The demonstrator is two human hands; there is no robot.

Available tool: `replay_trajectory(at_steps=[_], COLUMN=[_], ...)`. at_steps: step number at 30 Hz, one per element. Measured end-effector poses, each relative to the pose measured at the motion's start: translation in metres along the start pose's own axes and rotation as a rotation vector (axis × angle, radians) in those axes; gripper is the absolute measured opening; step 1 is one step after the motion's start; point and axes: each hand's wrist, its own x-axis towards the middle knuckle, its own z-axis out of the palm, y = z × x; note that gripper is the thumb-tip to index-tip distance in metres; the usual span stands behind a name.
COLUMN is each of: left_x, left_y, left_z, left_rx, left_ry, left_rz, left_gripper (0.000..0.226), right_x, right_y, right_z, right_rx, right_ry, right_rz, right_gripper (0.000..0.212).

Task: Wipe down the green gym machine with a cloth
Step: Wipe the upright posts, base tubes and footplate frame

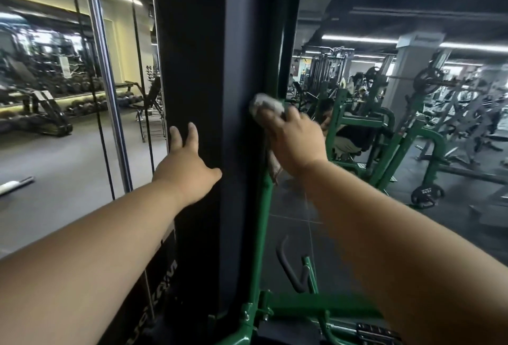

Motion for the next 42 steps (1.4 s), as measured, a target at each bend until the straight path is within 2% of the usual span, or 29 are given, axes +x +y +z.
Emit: replay_trajectory(at_steps=[3,9,12,17,20,22,24,25,29,32,35,37,39,42], left_x=[0.001,0.001,0.004,0.005,0.004,0.004,0.004,0.003,0.003,0.002,0.003,0.003,0.003,0.003], left_y=[0.002,0.006,0.009,0.009,0.008,0.007,0.007,0.008,0.009,0.009,0.009,0.010,0.012,0.013], left_z=[-0.003,-0.012,-0.018,-0.020,-0.019,-0.017,-0.015,-0.013,-0.008,-0.008,-0.007,-0.007,-0.007,-0.006], left_rx=[0.033,0.097,0.150,0.169,0.154,0.156,0.163,0.170,0.205,0.214,0.224,0.222,0.216,0.210], left_ry=[-0.036,-0.133,-0.163,-0.180,-0.171,-0.160,-0.150,-0.146,-0.115,-0.107,-0.102,-0.096,-0.089,-0.082], left_rz=[-0.019,-0.040,-0.047,-0.038,-0.029,-0.026,-0.030,-0.035,-0.036,-0.035,-0.033,-0.045,-0.056,-0.055], left_gripper=[0.118,0.120,0.120,0.119,0.120,0.121,0.121,0.122,0.124,0.123,0.122,0.121,0.121,0.119], right_x=[0.021,-0.038,-0.027,0.010,-0.021,-0.044,-0.062,-0.071,-0.086,-0.050,0.000,0.009,-0.015,-0.089], right_y=[0.006,-0.009,-0.007,0.022,0.006,-0.009,-0.023,-0.031,-0.048,-0.033,-0.020,-0.024,-0.038,-0.064], right_z=[-0.009,0.030,0.021,0.002,0.024,0.044,0.061,0.066,0.075,0.073,0.051,0.045,0.057,0.095], right_rx=[0.012,-0.156,-0.200,0.019,0.370,0.599,0.705,0.742,0.925,0.804,0.909,0.957,0.881,0.781], right_ry=[0.038,-0.153,-0.115,0.117,0.060,-0.008,-0.050,-0.068,-0.061,0.005,0.088,0.105,0.092,0.005], right_rz=[0.028,-0.218,-0.259,0.007,0.194,0.451,0.644,0.679,0.689,0.628,0.561,0.588,0.659,0.703], right_gripper=[0.043,0.046,0.042,0.050,0.052,0.056,0.063,0.065,0.082,0.087,0.085,0.081,0.081,0.091])
